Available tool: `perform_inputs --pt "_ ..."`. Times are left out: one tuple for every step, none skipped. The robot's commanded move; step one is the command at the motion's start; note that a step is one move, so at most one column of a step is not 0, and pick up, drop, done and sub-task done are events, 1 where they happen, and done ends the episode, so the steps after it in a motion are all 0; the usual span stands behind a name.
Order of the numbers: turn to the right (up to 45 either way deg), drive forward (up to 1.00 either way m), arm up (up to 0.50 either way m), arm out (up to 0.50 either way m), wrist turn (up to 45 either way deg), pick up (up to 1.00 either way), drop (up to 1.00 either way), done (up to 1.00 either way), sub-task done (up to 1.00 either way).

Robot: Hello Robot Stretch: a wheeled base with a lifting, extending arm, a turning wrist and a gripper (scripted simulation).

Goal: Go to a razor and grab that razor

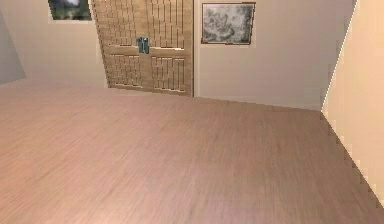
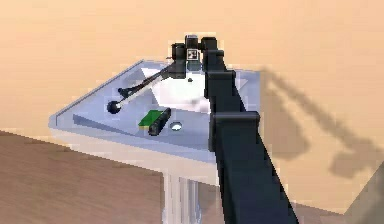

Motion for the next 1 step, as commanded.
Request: perform_inputs --pt "0.0 0.00 0.00 0.00 45.0 0.00 0.00 0.00 0.00"
